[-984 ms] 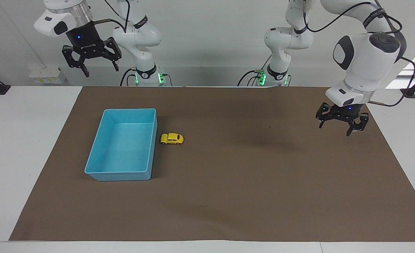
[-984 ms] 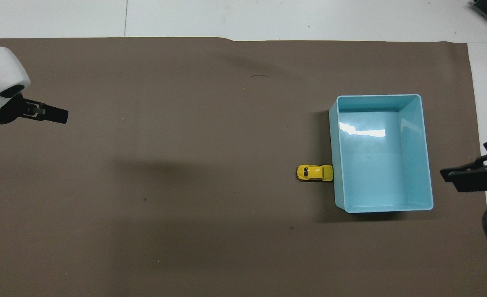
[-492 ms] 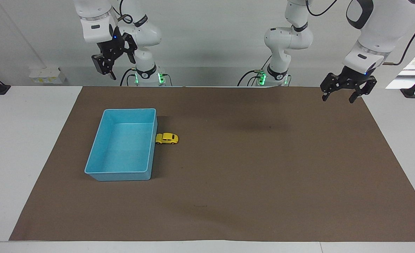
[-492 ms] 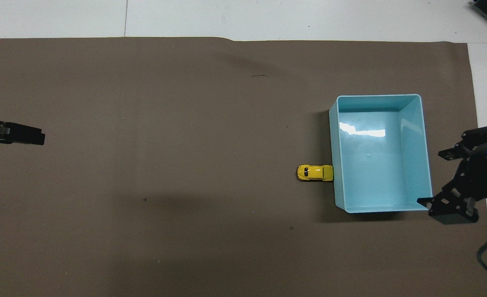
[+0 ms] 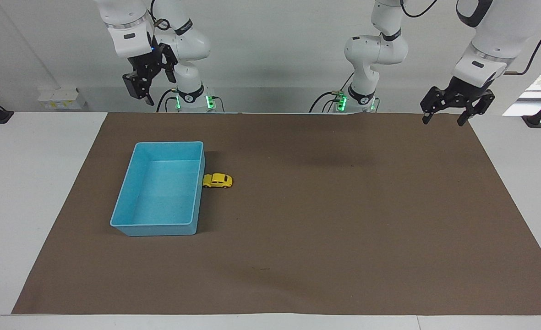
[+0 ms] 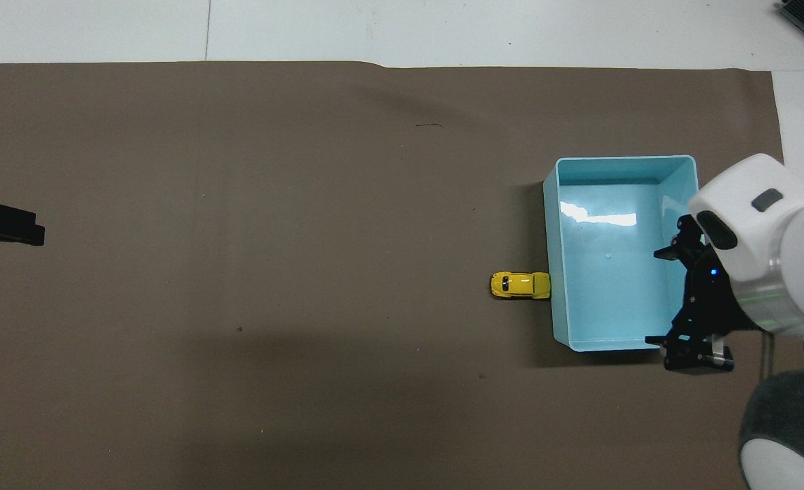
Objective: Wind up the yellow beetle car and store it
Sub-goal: 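Reach the right gripper over the bin toward the yellow car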
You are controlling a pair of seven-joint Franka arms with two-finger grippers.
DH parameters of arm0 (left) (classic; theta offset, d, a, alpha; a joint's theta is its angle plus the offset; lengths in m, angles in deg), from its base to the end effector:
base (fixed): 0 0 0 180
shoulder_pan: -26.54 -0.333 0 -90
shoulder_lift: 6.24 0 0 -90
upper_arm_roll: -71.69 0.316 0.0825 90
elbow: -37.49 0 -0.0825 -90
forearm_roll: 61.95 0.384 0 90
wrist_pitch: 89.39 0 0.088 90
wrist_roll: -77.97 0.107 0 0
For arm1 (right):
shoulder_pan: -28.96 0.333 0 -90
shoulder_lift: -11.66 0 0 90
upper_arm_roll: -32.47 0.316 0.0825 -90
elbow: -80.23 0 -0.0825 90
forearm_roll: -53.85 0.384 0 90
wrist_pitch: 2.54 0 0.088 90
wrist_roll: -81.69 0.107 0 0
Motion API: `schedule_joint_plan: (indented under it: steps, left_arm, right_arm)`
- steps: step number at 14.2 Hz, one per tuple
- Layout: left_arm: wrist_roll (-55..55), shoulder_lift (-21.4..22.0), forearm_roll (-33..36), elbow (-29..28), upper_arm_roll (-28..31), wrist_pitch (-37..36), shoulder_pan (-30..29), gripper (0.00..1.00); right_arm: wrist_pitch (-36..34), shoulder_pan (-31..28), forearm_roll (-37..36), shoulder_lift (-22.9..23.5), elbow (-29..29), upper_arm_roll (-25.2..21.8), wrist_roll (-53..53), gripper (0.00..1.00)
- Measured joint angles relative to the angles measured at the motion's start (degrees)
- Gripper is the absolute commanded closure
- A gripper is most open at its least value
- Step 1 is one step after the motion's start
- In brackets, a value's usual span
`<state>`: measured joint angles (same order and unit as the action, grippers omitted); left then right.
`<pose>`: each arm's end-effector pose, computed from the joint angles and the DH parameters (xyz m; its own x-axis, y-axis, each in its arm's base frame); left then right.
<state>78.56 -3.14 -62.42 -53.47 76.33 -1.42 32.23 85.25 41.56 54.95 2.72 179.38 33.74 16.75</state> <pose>0.5341 -0.0094 0.6429 0.9996 -0.0290 0.0019 -0.0290 -0.9995 0.0126 0.4848 0.1228 0.6284 0.1940 0.9810 -0.0036 0.9800 -0.1940 -0.0450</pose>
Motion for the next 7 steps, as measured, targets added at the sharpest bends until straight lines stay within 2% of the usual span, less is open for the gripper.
schedule_joint_plan:
  steps: [7]
  left_arm:
    - [0.0, -0.09, 0.0, 0.0, -0.17, -0.02, -0.03, 0.0]
  right_arm:
    - [12.03, 2.16, -0.04, 3.45, 9.8, 0.05, -3.41, 0.0]
